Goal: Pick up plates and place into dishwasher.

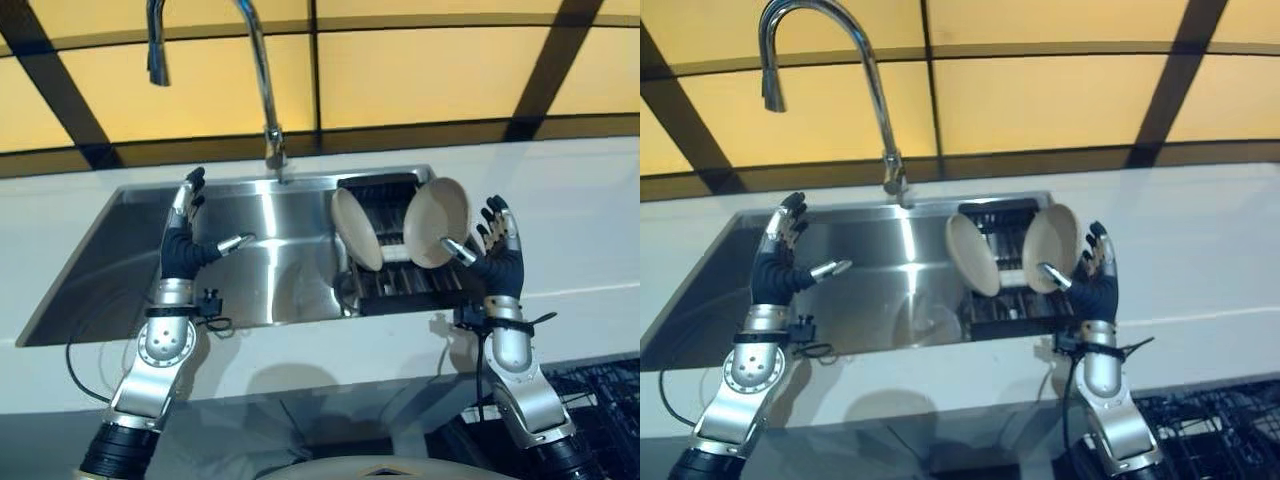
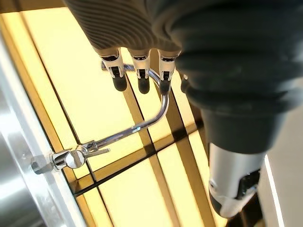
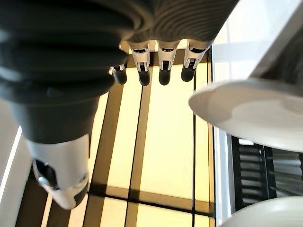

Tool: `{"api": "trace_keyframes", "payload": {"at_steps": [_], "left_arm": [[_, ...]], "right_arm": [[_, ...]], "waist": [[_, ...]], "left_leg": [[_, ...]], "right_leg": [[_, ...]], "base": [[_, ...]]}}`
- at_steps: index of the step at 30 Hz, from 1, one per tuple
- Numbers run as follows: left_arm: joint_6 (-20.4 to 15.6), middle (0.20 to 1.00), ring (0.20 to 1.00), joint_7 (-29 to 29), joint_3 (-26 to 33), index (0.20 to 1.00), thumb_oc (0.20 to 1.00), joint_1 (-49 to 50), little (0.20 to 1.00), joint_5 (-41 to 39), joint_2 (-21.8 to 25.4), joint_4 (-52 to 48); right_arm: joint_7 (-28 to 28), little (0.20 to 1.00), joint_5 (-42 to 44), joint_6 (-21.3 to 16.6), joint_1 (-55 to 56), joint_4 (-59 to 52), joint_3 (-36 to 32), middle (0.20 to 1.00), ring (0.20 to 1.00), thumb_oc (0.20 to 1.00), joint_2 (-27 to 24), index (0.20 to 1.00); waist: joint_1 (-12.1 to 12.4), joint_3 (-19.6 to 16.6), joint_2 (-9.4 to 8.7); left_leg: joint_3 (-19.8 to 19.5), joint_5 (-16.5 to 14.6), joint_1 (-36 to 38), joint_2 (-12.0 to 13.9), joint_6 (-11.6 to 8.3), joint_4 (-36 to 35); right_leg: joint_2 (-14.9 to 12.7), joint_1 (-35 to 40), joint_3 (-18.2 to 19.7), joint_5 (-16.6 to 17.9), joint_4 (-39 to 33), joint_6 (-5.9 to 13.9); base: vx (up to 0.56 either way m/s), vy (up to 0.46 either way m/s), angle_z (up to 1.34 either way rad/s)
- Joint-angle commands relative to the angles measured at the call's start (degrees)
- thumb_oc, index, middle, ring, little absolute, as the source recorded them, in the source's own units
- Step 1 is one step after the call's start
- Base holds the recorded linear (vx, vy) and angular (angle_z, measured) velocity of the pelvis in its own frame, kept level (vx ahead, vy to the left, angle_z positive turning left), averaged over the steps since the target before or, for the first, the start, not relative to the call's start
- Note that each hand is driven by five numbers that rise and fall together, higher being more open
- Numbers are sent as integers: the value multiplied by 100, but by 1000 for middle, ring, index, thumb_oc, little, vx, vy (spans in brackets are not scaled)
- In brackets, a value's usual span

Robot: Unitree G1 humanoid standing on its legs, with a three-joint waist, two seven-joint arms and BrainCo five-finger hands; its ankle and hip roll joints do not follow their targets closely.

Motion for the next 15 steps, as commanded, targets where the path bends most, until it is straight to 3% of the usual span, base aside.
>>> {"api": "trace_keyframes", "payload": {"at_steps": [1, 8, 15], "left_arm": [[-418, 1000, 1000, -139, 123, 1000, 1000, -750, 1000, 248, 329, 549], [-484, 1000, 1000, -325, 88, 1000, 1000, -962, 1000, 646, 531, 763], [-519, 1000, 1000, -5, -143, 1000, 1000, -1136, 1000, 1670, 1079, 1198]], "right_arm": [[69, 1000, 58, -195, -439, -91, -195, 1000, 1000, 1000, -13, 1000], [217, 1000, 73, -53, -382, -120, -304, 1000, 1000, 1000, -54, 1000], [442, 1000, 192, 12, -236, -160, -458, 1000, 1000, 1000, -263, 1000]], "waist": [[-115, -105, -27], [-322, -115, 69], [-574, -107, 155]], "left_leg": [[35, -540, 273, 254, -181, 60], [189, -565, 303, 210, -157, 60], [400, -586, 335, 174, -130, 35]], "right_leg": [[-241, -463, -230, 289, 8, 326], [-229, -520, -92, 295, 8, 326], [-207, -612, 72, 300, 8, 333]], "base": [[42, 9, -10], [64, 19, -9], [88, 32, -13]]}}
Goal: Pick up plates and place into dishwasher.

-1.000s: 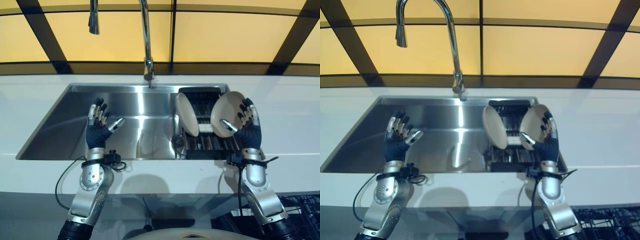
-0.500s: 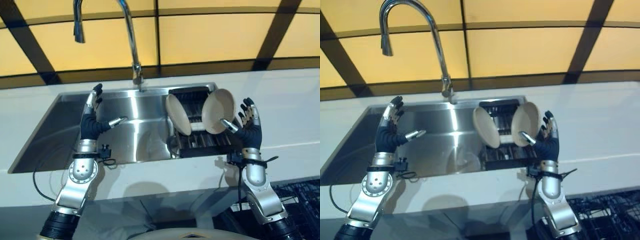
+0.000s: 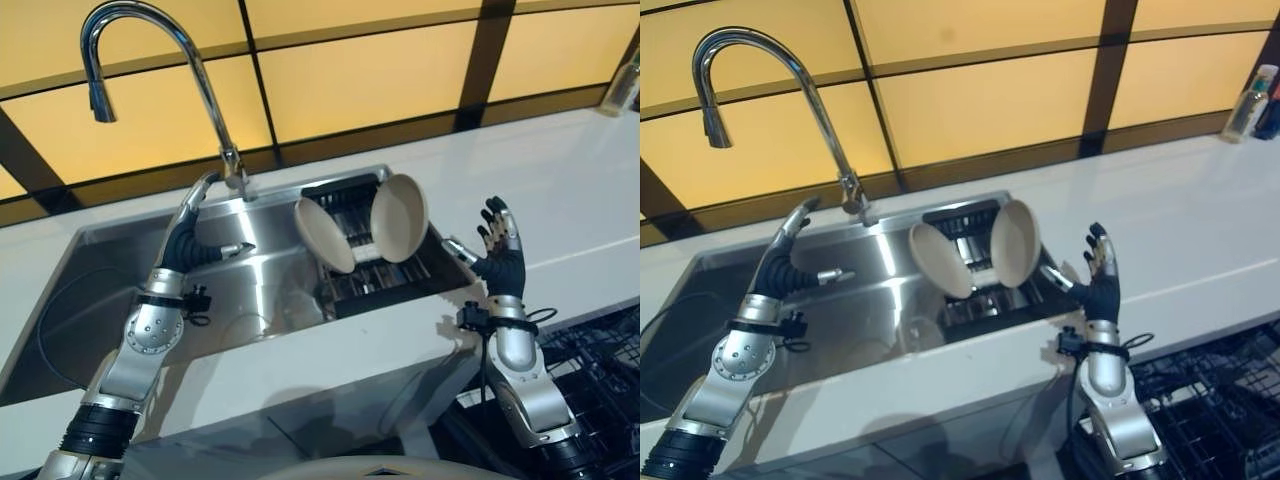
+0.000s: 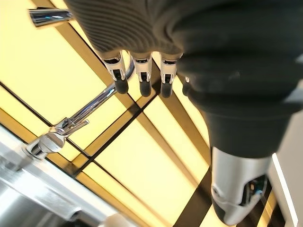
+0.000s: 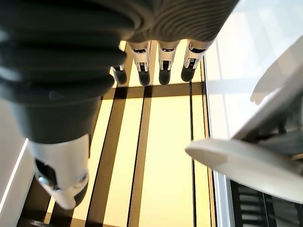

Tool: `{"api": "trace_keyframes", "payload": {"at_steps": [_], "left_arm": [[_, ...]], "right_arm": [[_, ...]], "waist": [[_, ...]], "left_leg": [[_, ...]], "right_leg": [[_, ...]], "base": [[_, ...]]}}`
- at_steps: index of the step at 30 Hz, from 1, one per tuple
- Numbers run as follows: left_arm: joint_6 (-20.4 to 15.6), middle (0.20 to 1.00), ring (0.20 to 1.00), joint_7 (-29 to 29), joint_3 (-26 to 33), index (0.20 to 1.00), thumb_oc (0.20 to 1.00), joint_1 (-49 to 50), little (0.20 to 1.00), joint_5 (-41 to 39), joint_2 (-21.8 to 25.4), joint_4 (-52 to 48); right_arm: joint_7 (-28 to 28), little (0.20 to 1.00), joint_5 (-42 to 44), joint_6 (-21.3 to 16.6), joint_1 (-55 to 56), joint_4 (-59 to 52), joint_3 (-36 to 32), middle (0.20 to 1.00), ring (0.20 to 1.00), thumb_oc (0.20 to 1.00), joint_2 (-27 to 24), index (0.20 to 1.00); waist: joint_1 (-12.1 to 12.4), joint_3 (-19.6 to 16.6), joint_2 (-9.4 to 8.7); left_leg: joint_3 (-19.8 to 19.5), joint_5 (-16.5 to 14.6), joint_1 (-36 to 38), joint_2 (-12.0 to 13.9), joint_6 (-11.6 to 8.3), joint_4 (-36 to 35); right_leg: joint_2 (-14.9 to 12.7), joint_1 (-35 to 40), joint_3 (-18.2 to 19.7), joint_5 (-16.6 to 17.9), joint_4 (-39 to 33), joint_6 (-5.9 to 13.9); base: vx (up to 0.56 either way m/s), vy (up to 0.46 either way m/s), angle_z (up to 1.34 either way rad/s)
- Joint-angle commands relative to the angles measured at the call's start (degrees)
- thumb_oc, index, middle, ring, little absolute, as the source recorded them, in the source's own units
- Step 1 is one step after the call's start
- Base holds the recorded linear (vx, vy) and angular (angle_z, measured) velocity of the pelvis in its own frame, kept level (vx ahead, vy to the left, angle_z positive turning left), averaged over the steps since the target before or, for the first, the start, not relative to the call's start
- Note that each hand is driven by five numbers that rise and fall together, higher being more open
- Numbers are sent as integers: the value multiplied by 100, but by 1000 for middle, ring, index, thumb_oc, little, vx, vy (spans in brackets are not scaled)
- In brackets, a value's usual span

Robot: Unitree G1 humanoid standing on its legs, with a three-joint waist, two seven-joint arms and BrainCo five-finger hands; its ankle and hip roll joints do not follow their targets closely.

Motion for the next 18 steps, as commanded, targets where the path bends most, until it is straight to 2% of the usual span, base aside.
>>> {"api": "trace_keyframes", "payload": {"at_steps": [1, 3, 7, 8, 13, 18], "left_arm": [[-277, 1000, 1000, 374, -159, 1000, 1000, -857, 1000, 481, 499, 550], [-267, 1000, 1000, 469, -241, 1000, 1000, -956, 1000, 719, 690, 745], [-273, 1000, 1000, 517, -424, 1000, 1000, -1088, 1000, 710, 963, 1124], [-315, 1000, 1000, 521, -456, 1000, 1000, -1108, 1000, 805, 1020, 1211], [-335, 1000, 1000, 675, -698, 1000, 1000, -1273, 1000, 1285, 1374, 1446], [-205, 1000, 1000, 969, -1152, 1000, 1000, -1565, 1000, 1780, 1689, 1683]], "right_arm": [[157, 1000, 176, -144, -257, -172, -196, 1000, 1000, 1000, -219, 1000], [207, 1000, 216, -142, -225, -159, -227, 1000, 1000, 1000, -288, 1000], [321, 1000, 281, -151, -125, -180, -242, 1000, 1000, 1000, -409, 1000], [365, 1000, 295, -154, -95, -175, -259, 1000, 1000, 1000, -440, 1000], [459, 1000, 406, -149, -25, -198, -302, 1000, 1000, 1000, -628, 1000], [597, 1000, 540, -171, 26, -207, -357, 1000, 1000, 1000, -910, 1000]], "waist": [[-74, 26, -75], [-134, 36, -59], [-250, 58, -24], [-278, 50, 5], [-392, 93, 60], [-568, 165, 210]], "left_leg": [[99, -550, 292, 107, -95, 37], [155, -560, 299, 99, -87, 37], [239, -574, 315, 81, -65, 37], [175, -683, 370, 56, -69, 37], [228, -697, 363, 4, -49, 37], [289, -714, 346, -76, -18, 37]], "right_leg": [[-254, -523, -212, 260, 32, 340], [-250, -541, -182, 259, 32, 348], [-236, -571, -114, 257, 32, 359], [-249, -523, -82, 166, 32, 411], [-265, -567, -14, 170, 32, 426], [-279, -635, 94, 159, 46, 445]], "base": [[91, 38, -8], [90, 37, -13], [117, 49, -8], [167, 72, -6], [96, 56, -7], [64, 84, -13]]}}
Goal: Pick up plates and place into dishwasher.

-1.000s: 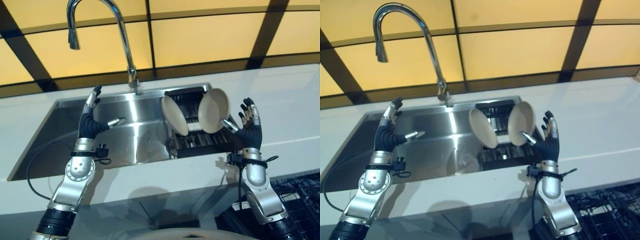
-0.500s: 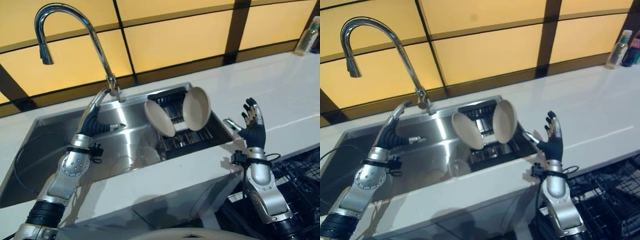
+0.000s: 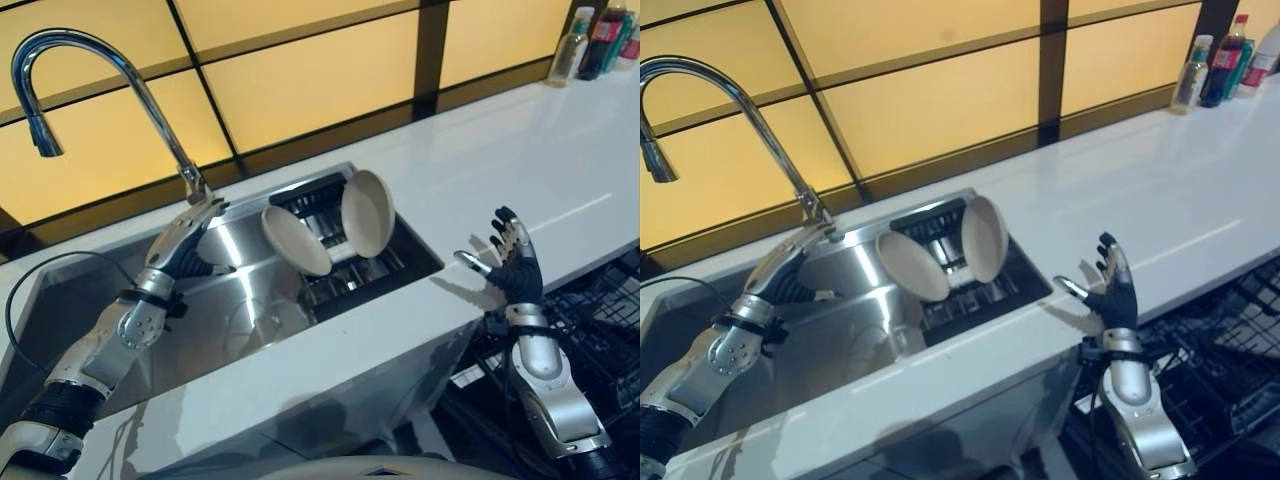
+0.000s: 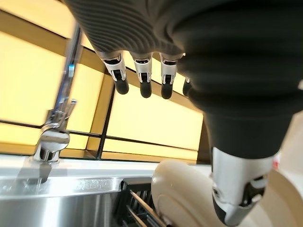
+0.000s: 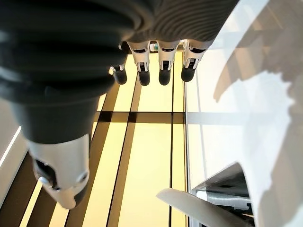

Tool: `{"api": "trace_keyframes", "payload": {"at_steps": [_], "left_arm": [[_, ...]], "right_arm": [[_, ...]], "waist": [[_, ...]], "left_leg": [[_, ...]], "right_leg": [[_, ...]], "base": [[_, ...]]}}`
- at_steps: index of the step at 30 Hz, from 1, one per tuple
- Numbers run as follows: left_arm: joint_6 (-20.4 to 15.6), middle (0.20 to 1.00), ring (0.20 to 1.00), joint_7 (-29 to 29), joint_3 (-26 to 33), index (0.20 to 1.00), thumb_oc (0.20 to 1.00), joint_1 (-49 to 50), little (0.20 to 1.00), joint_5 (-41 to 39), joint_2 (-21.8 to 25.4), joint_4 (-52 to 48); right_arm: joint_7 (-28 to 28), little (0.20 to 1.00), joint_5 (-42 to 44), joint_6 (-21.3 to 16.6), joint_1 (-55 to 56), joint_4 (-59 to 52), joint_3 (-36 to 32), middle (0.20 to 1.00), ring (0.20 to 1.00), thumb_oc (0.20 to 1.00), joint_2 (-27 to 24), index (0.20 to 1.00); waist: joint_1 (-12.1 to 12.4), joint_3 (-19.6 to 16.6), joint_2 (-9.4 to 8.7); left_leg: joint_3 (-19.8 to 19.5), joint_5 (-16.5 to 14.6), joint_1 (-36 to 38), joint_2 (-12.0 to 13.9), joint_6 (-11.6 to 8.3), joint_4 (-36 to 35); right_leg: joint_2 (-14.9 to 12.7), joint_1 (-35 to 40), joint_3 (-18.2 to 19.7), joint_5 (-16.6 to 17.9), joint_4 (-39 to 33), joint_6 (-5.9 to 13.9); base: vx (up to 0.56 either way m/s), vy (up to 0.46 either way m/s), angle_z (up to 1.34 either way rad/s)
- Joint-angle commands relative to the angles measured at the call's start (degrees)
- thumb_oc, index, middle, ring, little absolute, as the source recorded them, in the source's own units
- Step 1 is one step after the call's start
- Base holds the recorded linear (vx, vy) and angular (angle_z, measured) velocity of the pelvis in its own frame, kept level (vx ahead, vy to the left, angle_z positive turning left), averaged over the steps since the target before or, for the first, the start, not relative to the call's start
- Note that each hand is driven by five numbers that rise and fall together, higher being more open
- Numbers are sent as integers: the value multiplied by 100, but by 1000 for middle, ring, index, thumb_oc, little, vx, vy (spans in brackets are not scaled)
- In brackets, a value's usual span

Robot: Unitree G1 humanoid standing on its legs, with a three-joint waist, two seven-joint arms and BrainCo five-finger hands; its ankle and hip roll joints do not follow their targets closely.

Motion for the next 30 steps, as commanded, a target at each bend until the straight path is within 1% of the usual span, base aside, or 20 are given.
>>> {"api": "trace_keyframes", "payload": {"at_steps": [1, 3, 6, 8, 12, 14, 17, 22, 25, 27, 30], "left_arm": [[10, 1000, 1000, 453, -73, 1000, 1000, -914, 1000, 257, 418, 302], [24, 1000, 1000, 610, -191, 1000, 1000, -960, 1000, 432, 506, 389], [192, 1000, 1000, 1049, -335, 1000, 1000, -1027, 1000, 904, 602, 479], [235, 1000, 1000, 1275, -382, 1000, 1000, -1063, 1000, 1085, 597, 580], [484, 1000, 1000, 2006, -454, 1000, 1000, -1138, 1000, 1574, 577, 770], [586, 1000, 1000, 2228, -479, 1000, 1000, -1188, 1000, 1697, 517, 873], [702, 1000, 1000, 2186, -567, 1000, 1000, -1274, 1000, 1803, 417, 949], [784, 1000, 1000, 2118, -807, 1000, 1000, -1404, 1000, 2006, 232, 1119], [761, 1000, 1000, 1968, -890, 1000, 1000, -1424, 1000, 2136, 150, 1188], [682, 1000, 1000, 1823, -999, 1000, 1000, -1459, 1000, 2198, 127, 1206], [651, 1000, 1000, 1847, -1129, 1000, 1000, -1489, 1000, 2205, 100, 1210]], "right_arm": [[136, 1000, 225, -266, -325, -200, -186, 1000, 1000, 1000, -249, 1000], [148, 1000, 257, -282, -308, -179, -193, 1000, 1000, 1000, -326, 1000], [180, 1000, 282, -263, -267, -180, -213, 1000, 1000, 1000, -432, 1000], [204, 1000, 291, -259, -246, -180, -216, 1000, 1000, 1000, -470, 1000], [279, 1000, 368, -248, -232, -179, -255, 1000, 1000, 1000, -610, 1000], [272, 1000, 362, -246, -232, -175, -249, 1000, 1000, 1000, -642, 1000], [260, 1000, 354, -248, -216, -144, -273, 1000, 1000, 1000, -656, 1000], [257, 1000, 313, -158, -236, -205, -294, 1000, 1000, 1000, -723, 1000], [331, 1000, 296, -142, -242, -207, -354, 1000, 1000, 1000, -770, 1000], [360, 1000, 309, -123, -241, -212, -403, 1000, 1000, 1000, -819, 1000], [363, 1000, 346, -78, -255, -212, -429, 1000, 1000, 1000, -863, 1000]], "waist": [[-137, 76, -95], [-182, 94, -59], [-262, 127, -1], [-294, 134, 21], [-384, 201, 72], [-419, 229, 99], [-457, 261, 133], [-539, 323, 196], [-596, 369, 238], [-629, 394, 261], [-645, 418, 269]], "left_leg": [[13, -677, 333, -103, 13, 43], [47, -683, 344, -120, 21, 43], [82, -688, 352, -148, 28, 47], [93, -690, 350, -159, 32, 47], [129, -692, 320, -200, 46, 55], [145, -687, 307, -213, 47, 56], [150, -692, 297, -236, 54, 65], [182, -687, 264, -248, 53, 98], [222, -685, 259, -243, 50, 131], [230, -687, 258, -250, 45, 153], [225, -686, 259, -254, 43, 161]], "right_leg": [[-287, -502, -138, 91, 63, 419], [-303, -509, -107, 94, 69, 432], [-319, -528, -44, 92, 79, 442], [-324, -545, -17, 94, 83, 447], [-345, -620, 70, 117, 93, 464], [-351, -653, 99, 113, 112, 467], [-367, -671, 124, 117, 115, 475], [-386, -745, 165, 111, 170, 474], [-390, -775, 214, 95, 212, 469], [-390, -774, 243, 90, 218, 465], [-384, -766, 273, 91, 208, 463]], "base": [[69, 77, -3], [87, 66, -3], [94, 58, -8], [81, 47, -9], [73, 34, -9], [60, 30, -16], [61, 10, -27], [47, 17, -4], [50, 31, -4], [41, 22, -12], [24, 1, -4]]}}
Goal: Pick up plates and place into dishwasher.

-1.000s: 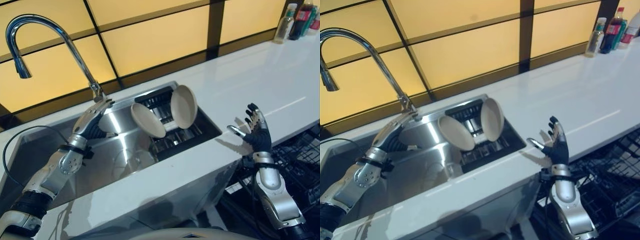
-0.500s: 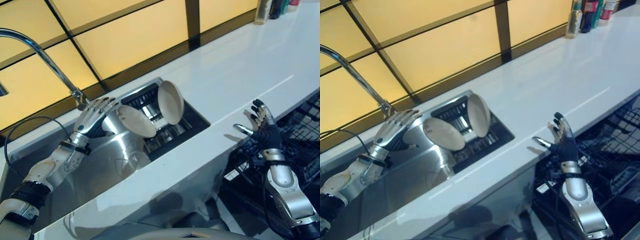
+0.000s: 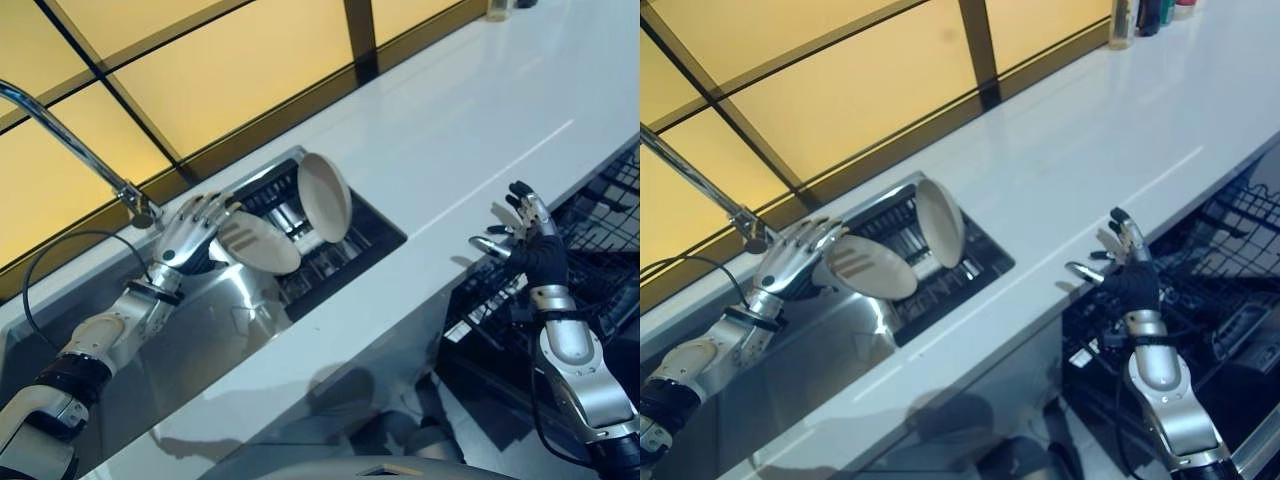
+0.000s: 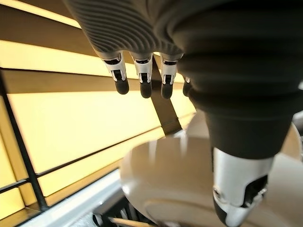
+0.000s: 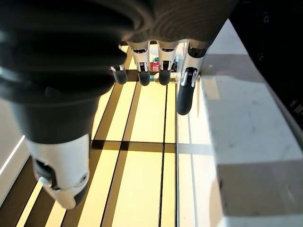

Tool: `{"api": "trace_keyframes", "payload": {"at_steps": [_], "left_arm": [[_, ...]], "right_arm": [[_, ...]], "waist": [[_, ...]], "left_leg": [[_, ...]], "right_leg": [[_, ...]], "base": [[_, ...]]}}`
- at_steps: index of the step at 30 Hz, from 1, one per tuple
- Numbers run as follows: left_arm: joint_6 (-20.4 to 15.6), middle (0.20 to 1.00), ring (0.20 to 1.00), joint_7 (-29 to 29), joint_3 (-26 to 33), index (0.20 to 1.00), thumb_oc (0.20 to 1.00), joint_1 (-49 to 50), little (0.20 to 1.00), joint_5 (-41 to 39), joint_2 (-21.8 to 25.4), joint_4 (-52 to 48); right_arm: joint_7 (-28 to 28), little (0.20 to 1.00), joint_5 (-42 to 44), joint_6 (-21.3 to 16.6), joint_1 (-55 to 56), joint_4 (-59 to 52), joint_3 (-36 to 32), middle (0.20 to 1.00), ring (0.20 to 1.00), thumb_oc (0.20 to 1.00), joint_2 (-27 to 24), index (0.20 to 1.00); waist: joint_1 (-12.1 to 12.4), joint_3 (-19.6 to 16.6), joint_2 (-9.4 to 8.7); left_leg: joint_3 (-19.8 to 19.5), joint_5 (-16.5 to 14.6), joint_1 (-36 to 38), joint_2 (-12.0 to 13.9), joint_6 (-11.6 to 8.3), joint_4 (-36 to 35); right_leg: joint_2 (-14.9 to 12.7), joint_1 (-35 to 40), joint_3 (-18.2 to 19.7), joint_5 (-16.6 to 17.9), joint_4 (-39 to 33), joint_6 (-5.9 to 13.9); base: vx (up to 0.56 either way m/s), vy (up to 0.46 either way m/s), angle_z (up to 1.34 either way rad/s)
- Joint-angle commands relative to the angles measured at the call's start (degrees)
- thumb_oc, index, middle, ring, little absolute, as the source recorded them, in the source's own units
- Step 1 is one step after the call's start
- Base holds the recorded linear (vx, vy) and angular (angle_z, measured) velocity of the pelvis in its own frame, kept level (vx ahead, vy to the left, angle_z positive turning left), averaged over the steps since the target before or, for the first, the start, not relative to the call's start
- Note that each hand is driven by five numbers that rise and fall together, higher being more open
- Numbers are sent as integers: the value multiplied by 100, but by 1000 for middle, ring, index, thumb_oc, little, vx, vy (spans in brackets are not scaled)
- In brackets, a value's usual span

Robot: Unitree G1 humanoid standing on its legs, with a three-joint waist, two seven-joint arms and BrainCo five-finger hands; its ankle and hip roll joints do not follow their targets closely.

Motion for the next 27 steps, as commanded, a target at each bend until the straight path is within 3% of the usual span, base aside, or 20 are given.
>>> {"api": "trace_keyframes", "payload": {"at_steps": [1, 4, 14, 15, 16, 21, 27], "left_arm": [[24, 1000, 1000, 102, 135, 1000, 1000, -630, 1000, 35, 40, 297], [-280, 1000, 1000, 48, 61, 1000, 1000, -666, 1000, 69, -9, 245], [-327, 1000, 1000, -781, -99, 1000, 1000, -708, 1000, -326, -124, 253], [-339, 401, 401, -854, -101, 401, 401, -710, 401, -372, -133, 284], [-351, 200, 200, -949, -94, 200, 200, -711, 200, -402, -138, 308], [-349, 200, 200, -1226, -78, 200, 200, -722, 200, -439, -199, 435], [-424, 200, 200, -1085, -22, 200, 200, -675, 200, -359, -296, 512]], "right_arm": [[39, 1000, 147, 31, -58, -113, -4, 1000, 1000, 1000, -230, 1000], [64, 1000, 107, 77, -62, -154, -14, 1000, 1000, 1000, -234, 1000], [86, 1000, 68, 122, -69, -187, -71, 1000, 1000, 1000, -243, 1000], [101, 1000, 68, 125, -75, -184, -81, 1000, 1000, 1000, -248, 1000], [122, 1000, 68, 126, -76, -182, -93, 1000, 1000, 1000, -244, 1000], [175, 1000, 66, 146, -80, -172, -147, 1000, 1000, 1000, -221, 1000], [262, 1000, 51, 164, -77, -167, -199, 1000, 1000, 1000, -214, 1000]], "waist": [[-51, -77, -274], [-67, -34, -241], [-116, 57, -198], [-121, 64, -196], [-123, 67, -195], [-128, 66, -190], [-119, 52, -162]], "left_leg": [[59, -638, 272, -240, 102, 156], [70, -623, 231, -229, 93, 195], [54, -584, 202, -245, 88, 189], [57, -580, 204, -243, 87, 193], [59, -579, 207, -242, 86, 196], [62, -577, 239, -243, 84, 194], [54, -561, 247, -240, 73, 192]], "right_leg": [[-337, -474, -44, -51, 200, 428], [-346, -518, -40, -58, 237, 417], [-333, -561, 25, -55, 246, 408], [-333, -559, 27, -56, 251, 406], [-332, -556, 28, -54, 250, 404], [-321, -508, 16, -55, 230, 397], [-325, -487, -13, -72, 232, 377]], "base": [[0, 0, 0], [0, 0, 0], [0, 0, -4], [-3, -2, -4], [0, 0, 0], [0, 0, 0], [0, 0, 0]]}}
